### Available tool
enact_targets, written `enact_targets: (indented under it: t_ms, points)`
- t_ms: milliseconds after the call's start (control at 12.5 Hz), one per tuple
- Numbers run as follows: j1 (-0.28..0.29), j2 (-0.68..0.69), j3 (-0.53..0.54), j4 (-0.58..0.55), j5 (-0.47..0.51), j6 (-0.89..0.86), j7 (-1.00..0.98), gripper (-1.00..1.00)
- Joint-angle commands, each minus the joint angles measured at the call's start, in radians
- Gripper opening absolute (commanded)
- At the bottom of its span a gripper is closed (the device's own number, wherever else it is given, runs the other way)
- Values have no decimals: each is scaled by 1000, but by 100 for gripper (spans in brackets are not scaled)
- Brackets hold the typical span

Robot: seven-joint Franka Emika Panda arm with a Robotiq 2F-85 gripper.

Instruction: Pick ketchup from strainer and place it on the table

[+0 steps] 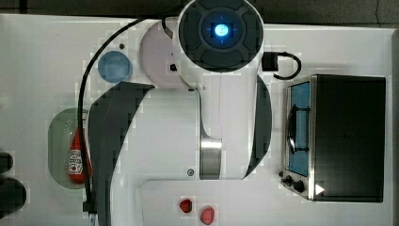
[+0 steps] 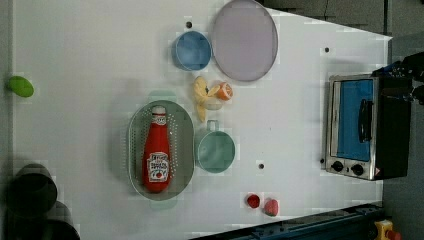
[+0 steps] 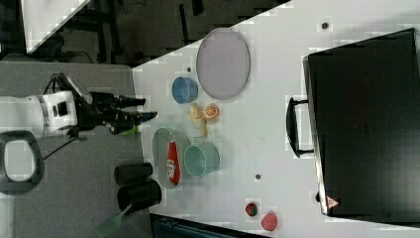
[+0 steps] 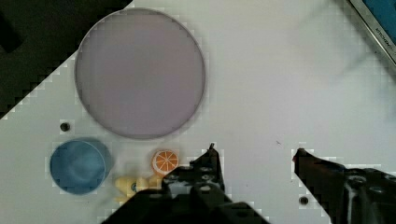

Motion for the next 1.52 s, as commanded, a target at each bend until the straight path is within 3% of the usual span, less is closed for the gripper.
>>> enact_targets:
  t_ms: [80,240,880,1520]
  points:
    - [-113,-235,30,-136,14,-131,-16,59]
    - [-101,-232,51,-137,16,-131,-16,100]
    - [-5,-159,351,-138,17,-31,-16,100]
    - [17,36,679,-193,1,161,-1,100]
